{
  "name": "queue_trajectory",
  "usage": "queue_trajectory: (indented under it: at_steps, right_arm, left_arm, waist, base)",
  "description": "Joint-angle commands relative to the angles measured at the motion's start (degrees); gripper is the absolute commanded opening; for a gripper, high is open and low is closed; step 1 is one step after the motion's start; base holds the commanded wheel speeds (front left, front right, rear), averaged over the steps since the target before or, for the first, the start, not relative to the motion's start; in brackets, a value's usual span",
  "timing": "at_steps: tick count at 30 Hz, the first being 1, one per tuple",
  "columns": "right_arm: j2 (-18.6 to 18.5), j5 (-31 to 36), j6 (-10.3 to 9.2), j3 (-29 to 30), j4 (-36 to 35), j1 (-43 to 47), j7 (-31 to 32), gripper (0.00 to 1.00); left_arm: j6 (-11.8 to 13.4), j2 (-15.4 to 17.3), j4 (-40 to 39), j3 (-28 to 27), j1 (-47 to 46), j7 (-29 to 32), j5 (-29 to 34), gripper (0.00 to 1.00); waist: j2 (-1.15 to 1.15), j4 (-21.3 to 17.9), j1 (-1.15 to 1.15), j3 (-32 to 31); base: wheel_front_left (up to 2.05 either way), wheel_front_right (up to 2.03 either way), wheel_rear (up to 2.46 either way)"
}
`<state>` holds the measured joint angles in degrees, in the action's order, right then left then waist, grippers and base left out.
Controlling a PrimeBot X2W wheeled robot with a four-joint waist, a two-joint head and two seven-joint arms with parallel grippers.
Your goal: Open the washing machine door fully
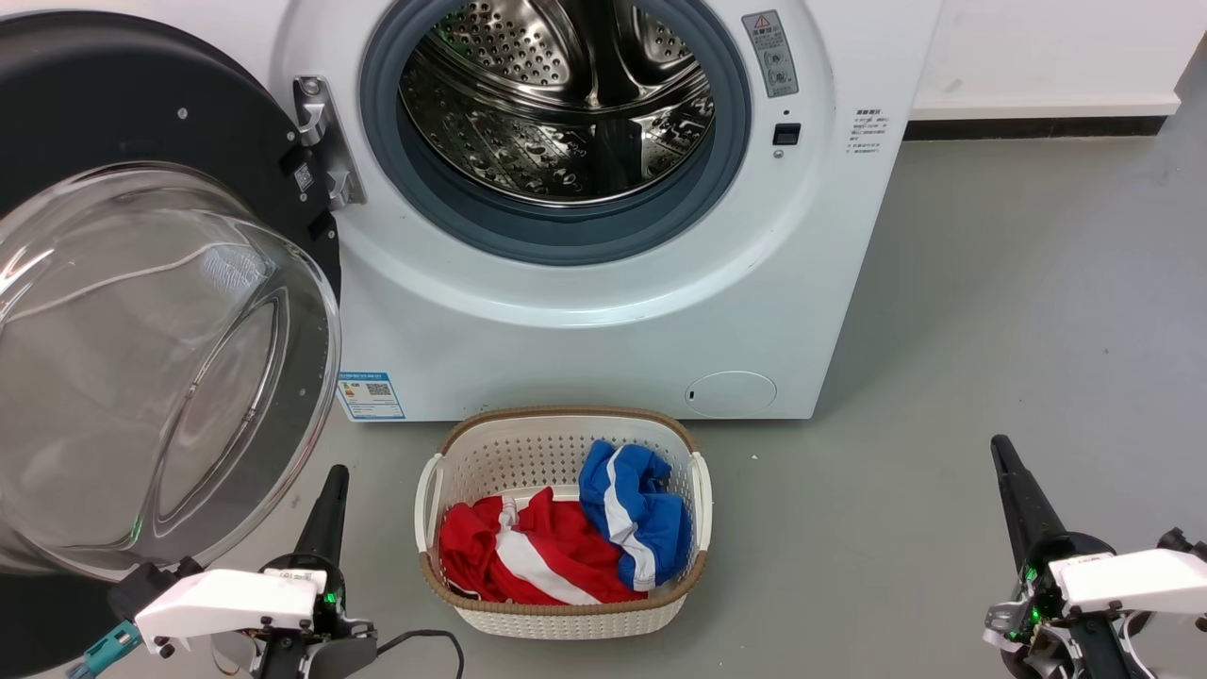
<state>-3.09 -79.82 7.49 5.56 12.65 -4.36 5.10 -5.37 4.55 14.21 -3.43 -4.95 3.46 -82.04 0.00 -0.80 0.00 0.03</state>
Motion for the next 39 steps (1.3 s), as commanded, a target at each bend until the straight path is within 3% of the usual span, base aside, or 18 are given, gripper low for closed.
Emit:
queue_trajectory:
  at_steps: [1, 28, 39]
  right_arm:
    - [0.14, -1.21, 0.0, 0.2, -0.03, -0.94, 0.27, 0.0]
    - [0.31, -12.63, 0.0, 1.09, 1.46, -2.23, 1.51, 0.0]
    - [0.3, -12.62, 0.0, 1.09, 1.47, -2.19, 1.53, 0.0]
  left_arm:
    - [-0.37, -0.28, -0.35, -0.39, -1.06, 0.4, -0.98, 0.0]
    - [-2.3, -1.81, -0.21, -3.41, -1.55, 3.28, -10.37, 0.0]
    - [-2.28, -1.83, -0.21, -3.39, -1.51, 3.33, -10.33, 0.0]
  waist:
    - [0.0, 0.04, 0.0, 0.01]
    - [0.0, 0.78, 0.0, 0.14]
    - [0.0, 0.8, 0.0, 0.15]
  base:
    - [0.0, 0.0, 0.0]
    - [0.0, 0.0, 0.0]
    - [0.0, 0.0, 0.0]
